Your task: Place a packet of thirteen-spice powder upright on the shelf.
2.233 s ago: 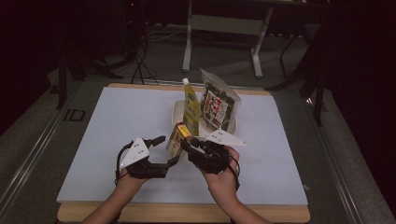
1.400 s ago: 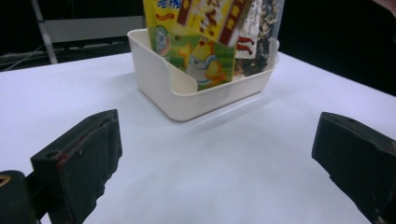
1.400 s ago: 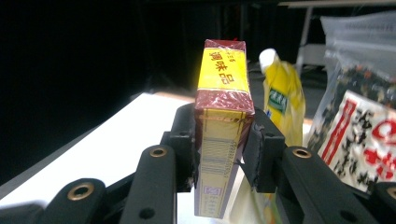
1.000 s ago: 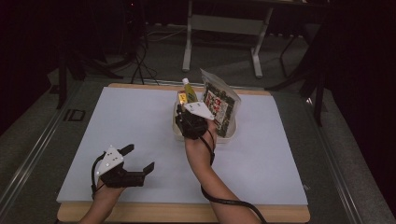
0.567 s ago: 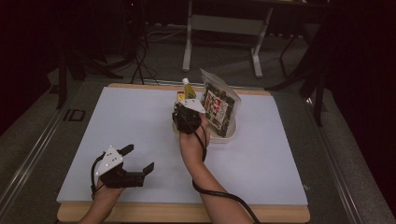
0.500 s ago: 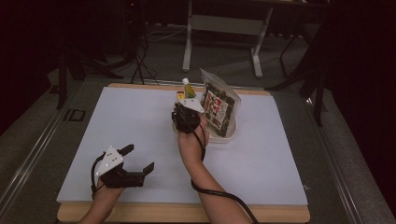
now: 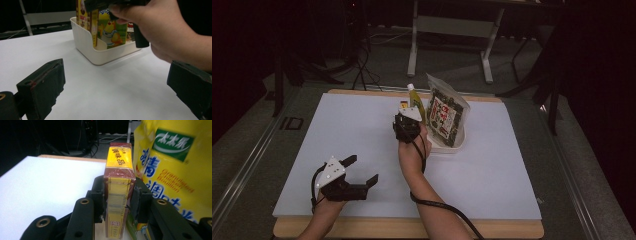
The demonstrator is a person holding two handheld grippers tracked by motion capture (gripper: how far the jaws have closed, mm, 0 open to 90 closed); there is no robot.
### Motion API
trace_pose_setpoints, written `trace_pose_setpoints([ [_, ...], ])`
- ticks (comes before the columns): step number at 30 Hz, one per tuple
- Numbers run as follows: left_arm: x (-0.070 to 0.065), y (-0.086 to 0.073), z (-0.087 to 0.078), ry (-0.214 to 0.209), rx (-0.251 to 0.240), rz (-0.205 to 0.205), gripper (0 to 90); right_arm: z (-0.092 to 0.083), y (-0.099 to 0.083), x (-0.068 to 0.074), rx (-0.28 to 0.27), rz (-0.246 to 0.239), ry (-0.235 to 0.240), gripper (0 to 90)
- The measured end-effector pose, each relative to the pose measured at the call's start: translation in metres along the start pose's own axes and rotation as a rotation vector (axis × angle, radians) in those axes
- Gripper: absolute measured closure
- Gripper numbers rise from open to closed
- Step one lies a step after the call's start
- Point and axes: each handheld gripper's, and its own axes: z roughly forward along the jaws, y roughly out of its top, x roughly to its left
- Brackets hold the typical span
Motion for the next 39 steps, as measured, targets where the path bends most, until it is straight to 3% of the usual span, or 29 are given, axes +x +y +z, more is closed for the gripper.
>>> trace_pose_setpoints([
  [10,0.001,-0.002,0.000,-0.006,0.000,-0.002,2.2,0.016,-0.021,0.004,0.033,-0.034,-0.027,67.4],
  [19,-0.001,-0.002,0.001,-0.007,0.000,0.004,2.2,0.016,-0.022,-0.001,0.045,-0.002,0.005,64.6],
  [22,0.000,-0.002,0.001,-0.007,0.006,0.008,2.2,0.014,-0.022,-0.005,0.028,0.014,0.035,60.6],
  [25,0.000,-0.002,0.001,-0.004,0.008,0.008,2.3,0.006,-0.020,-0.005,-0.020,-0.023,0.089,42.9],
  [30,-0.001,-0.002,0.001,-0.004,0.006,0.011,2.2,-0.011,-0.011,-0.009,-0.062,-0.033,0.157,30.7],
  [35,-0.002,-0.002,0.002,-0.009,0.009,0.013,2.2,-0.029,-0.003,-0.017,-0.072,-0.064,0.283,13.8],
  [39,-0.003,-0.003,0.003,-0.008,0.010,0.014,2.2,-0.042,-0.003,-0.022,-0.080,-0.121,0.357,10.2],
])
